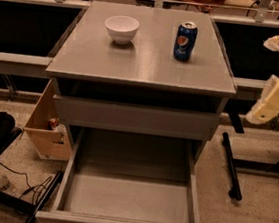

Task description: Place pepsi can into middle drawer

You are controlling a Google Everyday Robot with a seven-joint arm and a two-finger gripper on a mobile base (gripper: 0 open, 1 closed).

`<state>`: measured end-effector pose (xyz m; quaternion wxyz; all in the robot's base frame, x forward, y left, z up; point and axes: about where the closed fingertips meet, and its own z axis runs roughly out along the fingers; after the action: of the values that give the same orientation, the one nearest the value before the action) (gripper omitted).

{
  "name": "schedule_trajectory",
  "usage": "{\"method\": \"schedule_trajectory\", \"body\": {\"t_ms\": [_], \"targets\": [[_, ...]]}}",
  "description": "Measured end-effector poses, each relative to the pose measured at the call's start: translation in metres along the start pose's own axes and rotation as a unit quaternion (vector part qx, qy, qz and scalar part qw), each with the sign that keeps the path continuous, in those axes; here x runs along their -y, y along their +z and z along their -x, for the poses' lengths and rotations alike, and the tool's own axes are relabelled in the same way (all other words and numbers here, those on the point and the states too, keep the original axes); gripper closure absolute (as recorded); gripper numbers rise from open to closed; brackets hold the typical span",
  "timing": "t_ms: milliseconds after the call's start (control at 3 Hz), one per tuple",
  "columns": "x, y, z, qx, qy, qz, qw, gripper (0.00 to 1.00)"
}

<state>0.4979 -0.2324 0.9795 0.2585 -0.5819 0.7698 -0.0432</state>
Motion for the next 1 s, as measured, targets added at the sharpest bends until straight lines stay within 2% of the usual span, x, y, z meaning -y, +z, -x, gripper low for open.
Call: {"method": "schedule_trajectory", "body": {"t_ms": [333, 667, 1000], "targets": [[0.079, 0.040, 0.002, 0.118, 0.051, -0.060, 0.9900, 0.00], [0.133, 0.064, 0.010, 0.199, 0.092, -0.099, 0.9706, 0.00], [0.156, 0.070, 0.012, 0.251, 0.134, -0.136, 0.9490, 0.00]]}}
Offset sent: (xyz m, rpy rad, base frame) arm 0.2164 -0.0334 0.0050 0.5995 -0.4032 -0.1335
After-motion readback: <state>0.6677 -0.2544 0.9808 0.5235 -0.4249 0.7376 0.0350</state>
